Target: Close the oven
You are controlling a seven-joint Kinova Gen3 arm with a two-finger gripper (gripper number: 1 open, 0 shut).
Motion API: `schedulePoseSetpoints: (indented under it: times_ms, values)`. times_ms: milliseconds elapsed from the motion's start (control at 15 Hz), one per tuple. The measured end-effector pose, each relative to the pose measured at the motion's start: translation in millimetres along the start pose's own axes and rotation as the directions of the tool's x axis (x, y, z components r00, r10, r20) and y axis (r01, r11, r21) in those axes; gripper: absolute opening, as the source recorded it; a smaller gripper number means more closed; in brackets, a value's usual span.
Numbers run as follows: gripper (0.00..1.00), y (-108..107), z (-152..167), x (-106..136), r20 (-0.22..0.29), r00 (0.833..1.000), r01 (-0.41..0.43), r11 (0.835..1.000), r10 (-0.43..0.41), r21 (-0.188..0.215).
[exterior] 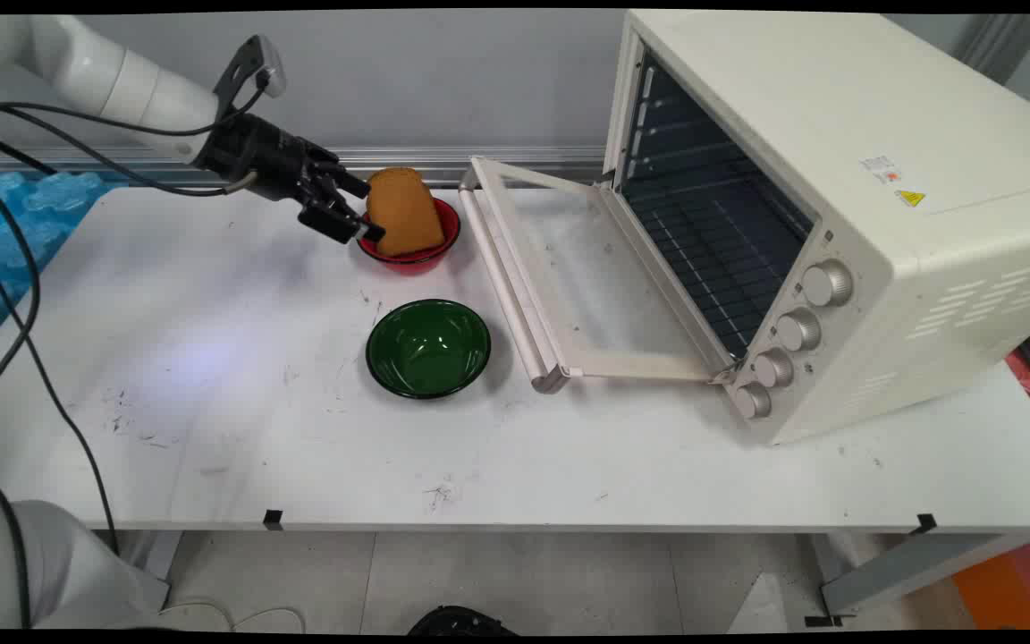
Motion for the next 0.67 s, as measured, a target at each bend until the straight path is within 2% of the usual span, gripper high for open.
schedulePoseSetpoints:
  times_ms: [333,400,667]
  values:
    - [1.00,12.0,27.2,9.7,0.009,0.999,0.039,0.999,-0.038,-0.017]
    - [0.00,14.3,33.2,11.9,0.009,0.999,0.039,0.999,-0.038,-0.022]
    - [0.00,22.7,61.3,20.3,0.019,1.000,0.017,0.999,-0.016,-0.042]
